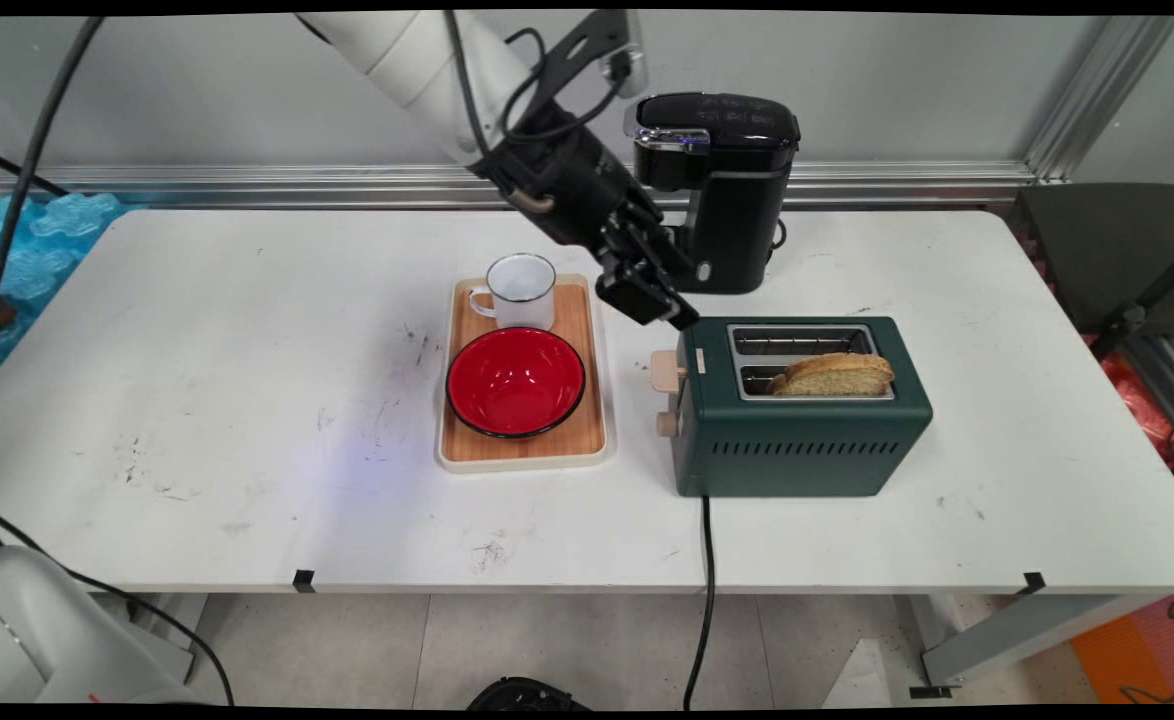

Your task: Press the toaster switch

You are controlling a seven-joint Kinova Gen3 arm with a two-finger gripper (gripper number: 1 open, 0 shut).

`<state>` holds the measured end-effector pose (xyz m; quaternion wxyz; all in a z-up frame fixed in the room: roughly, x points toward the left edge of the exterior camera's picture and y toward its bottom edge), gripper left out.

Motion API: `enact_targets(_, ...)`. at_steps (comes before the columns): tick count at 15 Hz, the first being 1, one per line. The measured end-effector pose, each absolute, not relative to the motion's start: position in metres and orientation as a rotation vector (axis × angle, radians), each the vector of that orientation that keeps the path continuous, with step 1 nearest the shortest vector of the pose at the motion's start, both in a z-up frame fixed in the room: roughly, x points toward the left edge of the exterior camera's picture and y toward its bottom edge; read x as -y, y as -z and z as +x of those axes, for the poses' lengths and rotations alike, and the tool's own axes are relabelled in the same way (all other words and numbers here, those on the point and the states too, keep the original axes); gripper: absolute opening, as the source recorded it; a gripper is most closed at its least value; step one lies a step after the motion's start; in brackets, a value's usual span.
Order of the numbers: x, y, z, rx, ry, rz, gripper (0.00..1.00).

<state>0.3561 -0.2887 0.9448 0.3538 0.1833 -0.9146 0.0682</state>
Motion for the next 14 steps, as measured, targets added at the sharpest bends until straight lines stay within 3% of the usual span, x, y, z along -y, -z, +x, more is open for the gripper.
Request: enact_targets(14, 0.289, -0.943, 0.349, 2.448, -0.231, 0.395, 0.0)
